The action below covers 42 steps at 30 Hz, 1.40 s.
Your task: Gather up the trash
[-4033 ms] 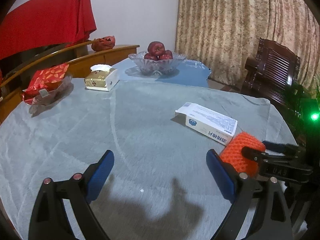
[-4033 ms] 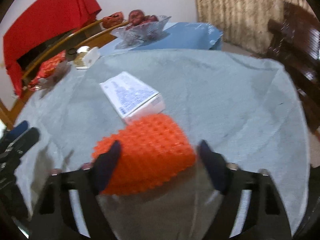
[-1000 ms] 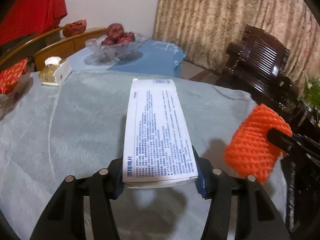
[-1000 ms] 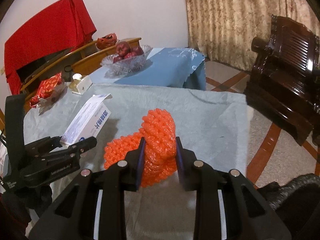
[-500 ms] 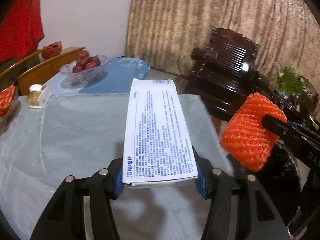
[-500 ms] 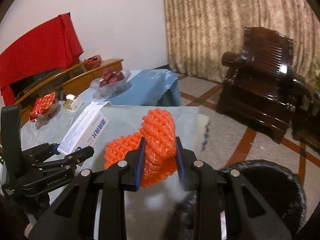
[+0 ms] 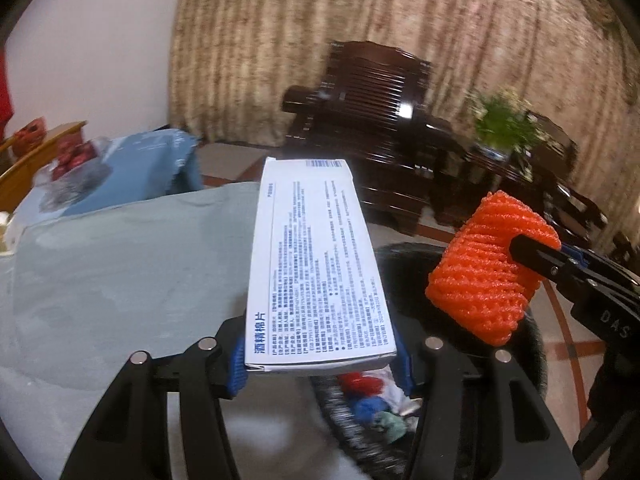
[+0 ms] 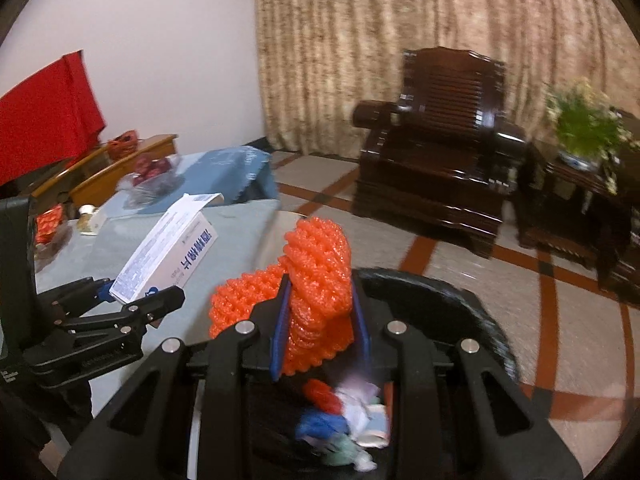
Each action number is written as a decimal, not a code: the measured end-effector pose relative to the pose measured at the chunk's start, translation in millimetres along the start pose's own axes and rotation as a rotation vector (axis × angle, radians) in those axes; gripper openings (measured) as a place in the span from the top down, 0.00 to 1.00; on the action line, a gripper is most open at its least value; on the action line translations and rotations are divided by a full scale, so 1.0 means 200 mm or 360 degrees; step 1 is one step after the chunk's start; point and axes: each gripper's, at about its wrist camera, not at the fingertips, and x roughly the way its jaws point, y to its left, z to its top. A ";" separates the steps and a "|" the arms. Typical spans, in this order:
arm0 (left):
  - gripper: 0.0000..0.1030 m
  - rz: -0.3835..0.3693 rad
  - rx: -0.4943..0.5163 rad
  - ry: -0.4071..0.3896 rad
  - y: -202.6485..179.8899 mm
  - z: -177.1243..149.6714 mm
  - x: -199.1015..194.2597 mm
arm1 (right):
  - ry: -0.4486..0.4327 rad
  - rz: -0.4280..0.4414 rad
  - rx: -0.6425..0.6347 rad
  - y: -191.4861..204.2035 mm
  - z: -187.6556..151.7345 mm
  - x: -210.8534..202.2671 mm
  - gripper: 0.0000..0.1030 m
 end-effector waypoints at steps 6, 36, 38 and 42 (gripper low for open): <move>0.46 -0.0090 0.0124 0.0022 -0.22 -0.03 0.12 | 0.0029 -0.0097 0.0062 -0.18 -0.10 -0.01 0.74; 0.10 -0.0073 0.0159 0.0089 -0.33 -0.07 0.11 | 0.0090 -0.0099 0.0281 -0.42 -0.28 -0.05 0.05; 0.10 -0.0052 0.0139 0.0078 -0.31 -0.06 0.05 | 0.0078 -0.0062 0.0284 -0.39 -0.26 -0.11 0.05; 0.08 0.0001 0.0122 0.0042 -0.29 -0.08 -0.09 | 0.0041 -0.0016 0.0247 -0.29 -0.22 -0.23 0.05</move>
